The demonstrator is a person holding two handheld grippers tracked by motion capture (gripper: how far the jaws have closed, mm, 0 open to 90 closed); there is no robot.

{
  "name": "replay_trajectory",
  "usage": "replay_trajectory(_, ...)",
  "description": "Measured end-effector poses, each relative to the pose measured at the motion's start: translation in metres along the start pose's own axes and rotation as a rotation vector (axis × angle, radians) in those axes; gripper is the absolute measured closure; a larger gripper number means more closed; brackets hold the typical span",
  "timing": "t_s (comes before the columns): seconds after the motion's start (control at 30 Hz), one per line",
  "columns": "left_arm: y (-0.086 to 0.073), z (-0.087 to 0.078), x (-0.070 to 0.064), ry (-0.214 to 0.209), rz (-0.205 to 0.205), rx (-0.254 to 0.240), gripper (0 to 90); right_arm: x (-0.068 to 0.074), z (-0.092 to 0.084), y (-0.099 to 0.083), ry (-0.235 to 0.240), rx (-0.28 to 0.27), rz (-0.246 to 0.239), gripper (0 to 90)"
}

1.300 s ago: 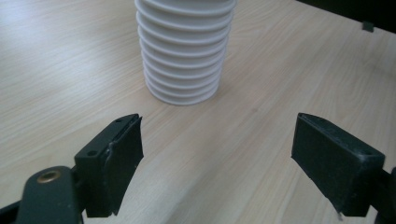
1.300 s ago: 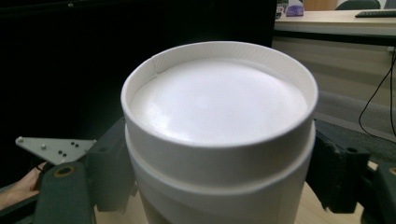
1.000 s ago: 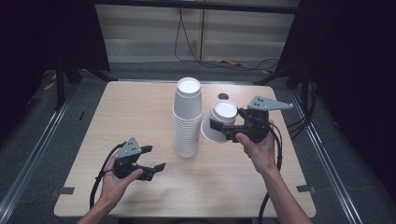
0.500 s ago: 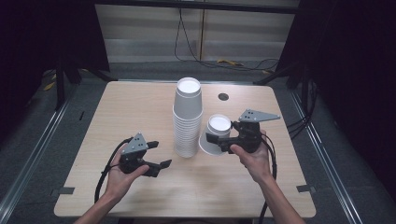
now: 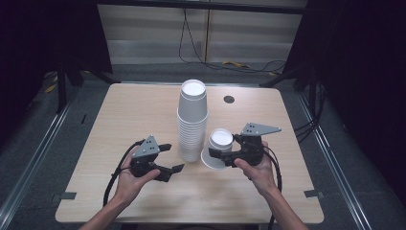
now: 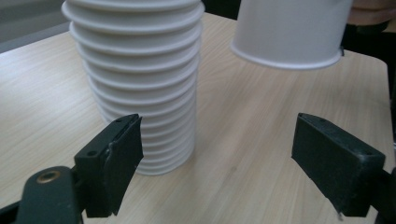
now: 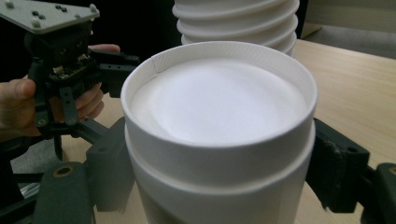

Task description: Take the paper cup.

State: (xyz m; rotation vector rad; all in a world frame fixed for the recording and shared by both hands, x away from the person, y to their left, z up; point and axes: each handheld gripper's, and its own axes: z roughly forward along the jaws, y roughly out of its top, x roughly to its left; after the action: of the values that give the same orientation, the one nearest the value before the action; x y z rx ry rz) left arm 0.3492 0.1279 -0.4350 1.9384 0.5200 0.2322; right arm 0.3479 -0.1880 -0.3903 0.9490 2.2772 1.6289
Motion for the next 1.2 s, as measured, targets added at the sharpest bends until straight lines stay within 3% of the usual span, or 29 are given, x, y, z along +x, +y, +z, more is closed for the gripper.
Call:
replay_trajectory(0.13, 0.001, 0.002, -0.006, -0.017, -0.002, 0.0, 16.0, 0.0, 0.005, -0.005, 0.024, 0.015, 0.013, 21.5)
replay_trajectory(0.37, -0.003, 0.009, -0.019, -0.058, -0.011, -0.01, 15.8, 0.003, 0.009, -0.009, 0.057, -0.006, 0.027, 21.5)
replay_trajectory(0.53, 0.0, 0.006, -0.019, -0.055, -0.009, -0.027, 15.8, 0.008, 0.016, -0.014, 0.06, 0.022, 0.02, 21.5)
replay_trajectory(0.73, -0.001, 0.007, -0.02, -0.077, -0.008, -0.028, 15.8, 0.013, 0.023, -0.017, 0.095, 0.005, 0.034, 21.5)
replay_trajectory(0.9, -0.001, 0.008, -0.023, -0.08, 0.036, -0.039, 15.7, 0.018, 0.03, -0.018, 0.113, 0.015, 0.029, 21.5)
replay_trajectory(1.2, -0.003, 0.014, -0.027, -0.135, 0.05, -0.016, 15.6, 0.025, 0.037, -0.021, 0.146, 0.019, 0.025, 21.6)
